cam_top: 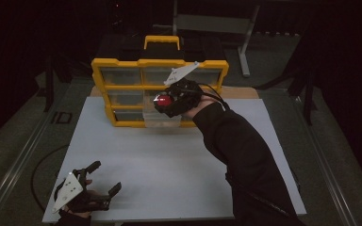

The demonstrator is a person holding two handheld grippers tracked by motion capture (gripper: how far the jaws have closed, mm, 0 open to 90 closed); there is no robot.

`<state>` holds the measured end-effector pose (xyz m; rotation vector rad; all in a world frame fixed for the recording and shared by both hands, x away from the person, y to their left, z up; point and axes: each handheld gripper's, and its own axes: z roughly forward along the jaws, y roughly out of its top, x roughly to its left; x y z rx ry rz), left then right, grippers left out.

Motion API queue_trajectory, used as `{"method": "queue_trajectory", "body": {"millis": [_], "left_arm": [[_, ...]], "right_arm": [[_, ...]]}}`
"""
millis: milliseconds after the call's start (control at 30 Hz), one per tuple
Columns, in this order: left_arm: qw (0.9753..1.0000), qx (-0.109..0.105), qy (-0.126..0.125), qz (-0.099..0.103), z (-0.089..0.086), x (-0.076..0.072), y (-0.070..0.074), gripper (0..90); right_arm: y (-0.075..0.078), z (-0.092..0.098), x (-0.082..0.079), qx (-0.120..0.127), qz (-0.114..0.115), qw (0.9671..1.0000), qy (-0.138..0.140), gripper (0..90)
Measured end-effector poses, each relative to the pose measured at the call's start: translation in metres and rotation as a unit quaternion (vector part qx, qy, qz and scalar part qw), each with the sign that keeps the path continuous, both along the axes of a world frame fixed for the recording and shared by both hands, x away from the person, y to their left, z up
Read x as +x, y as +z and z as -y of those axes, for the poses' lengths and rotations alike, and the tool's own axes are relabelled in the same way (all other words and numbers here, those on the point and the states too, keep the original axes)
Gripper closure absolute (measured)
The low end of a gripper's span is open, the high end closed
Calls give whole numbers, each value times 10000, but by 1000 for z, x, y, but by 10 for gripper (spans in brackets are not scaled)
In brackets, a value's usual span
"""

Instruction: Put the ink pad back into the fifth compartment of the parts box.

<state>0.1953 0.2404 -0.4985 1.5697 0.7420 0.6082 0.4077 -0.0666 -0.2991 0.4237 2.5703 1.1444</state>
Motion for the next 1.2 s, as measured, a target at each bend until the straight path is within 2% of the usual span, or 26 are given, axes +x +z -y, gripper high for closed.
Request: {"method": "queue_trajectory", "body": {"millis": [367,500,900,1000,1200], "left_arm": [[10000,-33,-15,-1,-2,0,0,0],[10000,-39,-22,-2,-2,-1,0,0],[10000,-73,-37,-32,-2,0,-1,0],[10000,-59,-49,-35,-1,0,-1,0],[10000,-61,-49,-46,-2,1,-2,0]], "right_arm": [[0,-17,14,-61,-32,10000,-56,297],[-5,-19,19,-17,-138,9998,-126,297],[-17,-17,30,-106,-367,9987,-330,297],[-18,-14,32,-80,-484,9979,-415,296],[-21,-13,36,-210,-699,9961,-487,296]]}}
